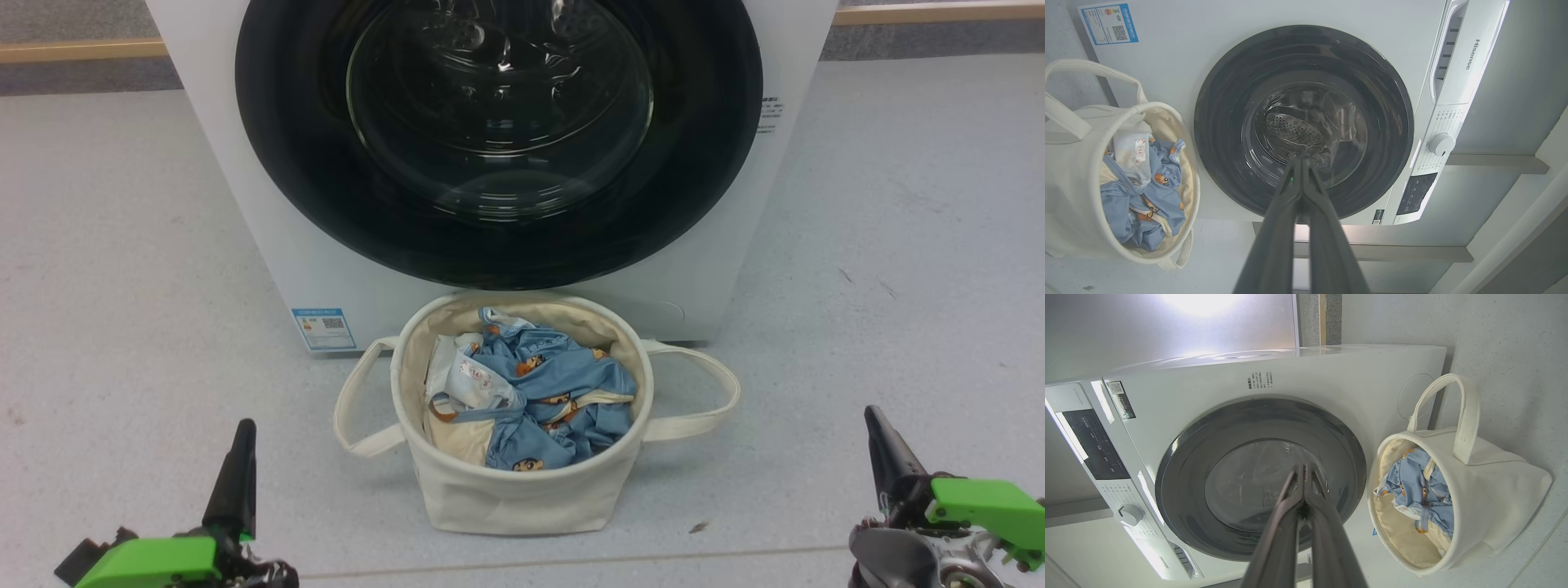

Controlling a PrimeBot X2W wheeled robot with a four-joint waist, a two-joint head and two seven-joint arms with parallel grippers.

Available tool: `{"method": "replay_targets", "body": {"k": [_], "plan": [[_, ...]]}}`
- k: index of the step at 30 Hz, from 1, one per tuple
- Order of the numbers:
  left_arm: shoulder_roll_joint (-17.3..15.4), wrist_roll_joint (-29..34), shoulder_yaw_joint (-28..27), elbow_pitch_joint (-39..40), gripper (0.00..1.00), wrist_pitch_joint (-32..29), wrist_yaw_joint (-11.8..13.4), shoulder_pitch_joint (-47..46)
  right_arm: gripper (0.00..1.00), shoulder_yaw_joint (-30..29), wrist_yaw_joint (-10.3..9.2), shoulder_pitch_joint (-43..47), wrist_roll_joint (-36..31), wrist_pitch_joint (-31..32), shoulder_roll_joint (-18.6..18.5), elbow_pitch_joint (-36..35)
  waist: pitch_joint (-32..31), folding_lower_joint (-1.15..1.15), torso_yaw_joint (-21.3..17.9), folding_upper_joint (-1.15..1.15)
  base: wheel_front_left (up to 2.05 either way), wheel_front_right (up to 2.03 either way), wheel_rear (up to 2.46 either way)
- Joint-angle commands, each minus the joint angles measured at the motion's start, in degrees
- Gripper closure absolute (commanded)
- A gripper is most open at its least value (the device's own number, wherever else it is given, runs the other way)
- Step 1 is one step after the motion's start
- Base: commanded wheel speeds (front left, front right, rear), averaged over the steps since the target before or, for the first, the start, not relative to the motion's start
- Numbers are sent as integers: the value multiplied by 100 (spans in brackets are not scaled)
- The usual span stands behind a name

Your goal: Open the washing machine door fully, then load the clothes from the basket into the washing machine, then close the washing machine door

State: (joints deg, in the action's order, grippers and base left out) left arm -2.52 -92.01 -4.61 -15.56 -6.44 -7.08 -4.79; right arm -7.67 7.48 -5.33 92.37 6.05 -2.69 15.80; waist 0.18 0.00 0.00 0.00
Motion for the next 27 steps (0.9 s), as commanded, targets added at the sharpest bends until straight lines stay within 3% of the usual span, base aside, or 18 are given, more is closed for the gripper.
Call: {"method": "replay_targets", "body": {"k": [1,14,15,19,27], "plan": [[-36,-16,-191,153,100,-4,-41,-140,100,110,1,-86,-25,49,-19,-178,0,0,0,0,0,0,0],[-36,-16,-191,153,100,-4,-41,-140,100,111,1,-86,-24,47,-19,-178,0,0,0,0,0,0,0],[0,0,-1,0,0,0,0,-1,0,0,0,-1,0,0,0,-1,0,0,0,0,0,0,0],[29,0,16,-325,0,1,5,120,0,15,1,77,0,-10,37,336,0,0,0,0,0,0,0],[-7,5,-29,-333,0,35,52,14,0,62,1,-46,14,-125,30,359,-17,10,30,0,0,0,0]]}}
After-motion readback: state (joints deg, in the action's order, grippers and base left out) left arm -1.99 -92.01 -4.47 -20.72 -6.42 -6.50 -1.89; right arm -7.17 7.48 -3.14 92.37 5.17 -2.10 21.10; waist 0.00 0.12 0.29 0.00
